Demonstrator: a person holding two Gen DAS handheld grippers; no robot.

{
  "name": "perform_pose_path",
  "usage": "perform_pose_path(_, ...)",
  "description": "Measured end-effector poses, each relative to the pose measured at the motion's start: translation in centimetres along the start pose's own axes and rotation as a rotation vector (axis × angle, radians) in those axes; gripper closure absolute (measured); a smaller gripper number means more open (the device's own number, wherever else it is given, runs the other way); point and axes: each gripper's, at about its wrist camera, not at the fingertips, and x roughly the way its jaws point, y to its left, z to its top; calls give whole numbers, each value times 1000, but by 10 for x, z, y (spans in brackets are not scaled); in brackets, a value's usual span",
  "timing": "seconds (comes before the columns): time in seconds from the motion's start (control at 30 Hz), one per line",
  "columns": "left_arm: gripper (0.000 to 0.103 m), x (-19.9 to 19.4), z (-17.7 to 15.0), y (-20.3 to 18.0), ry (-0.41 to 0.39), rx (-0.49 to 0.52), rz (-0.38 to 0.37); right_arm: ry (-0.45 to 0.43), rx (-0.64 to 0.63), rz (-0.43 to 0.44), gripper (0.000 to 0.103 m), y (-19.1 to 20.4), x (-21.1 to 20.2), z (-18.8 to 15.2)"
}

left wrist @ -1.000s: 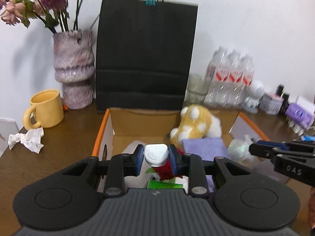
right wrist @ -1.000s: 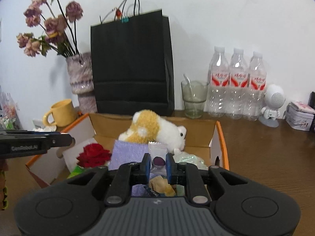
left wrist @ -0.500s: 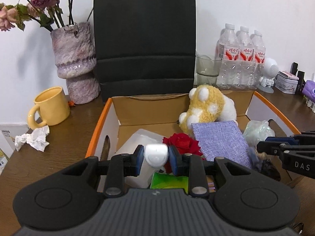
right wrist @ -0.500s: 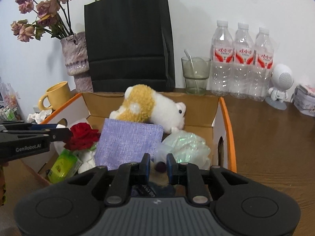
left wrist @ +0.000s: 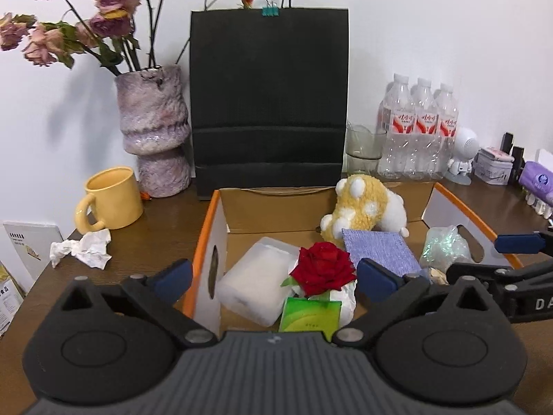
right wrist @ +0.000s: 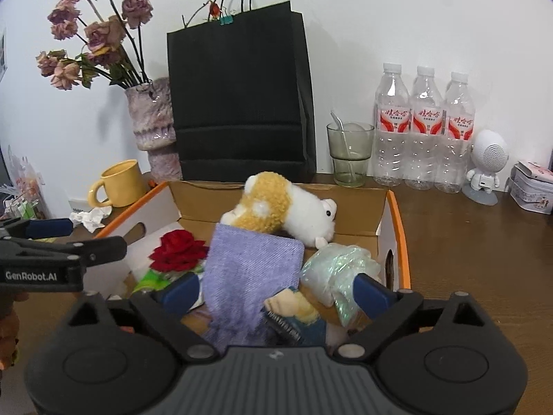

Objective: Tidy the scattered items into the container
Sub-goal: 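Withdraw both grippers and reach toward the black tag and clear packet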

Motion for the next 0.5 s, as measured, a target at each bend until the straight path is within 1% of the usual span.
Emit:
perform_pose_path(0.27, 0, -36, -9, 14, -21, -25, -13, -51, -14, -3, 0, 17, -48, -7)
perform_pose_path(0.5, 0, -66, -21, 23, -55, -42, -17, -84, -6, -13, 0, 24, -82, -25)
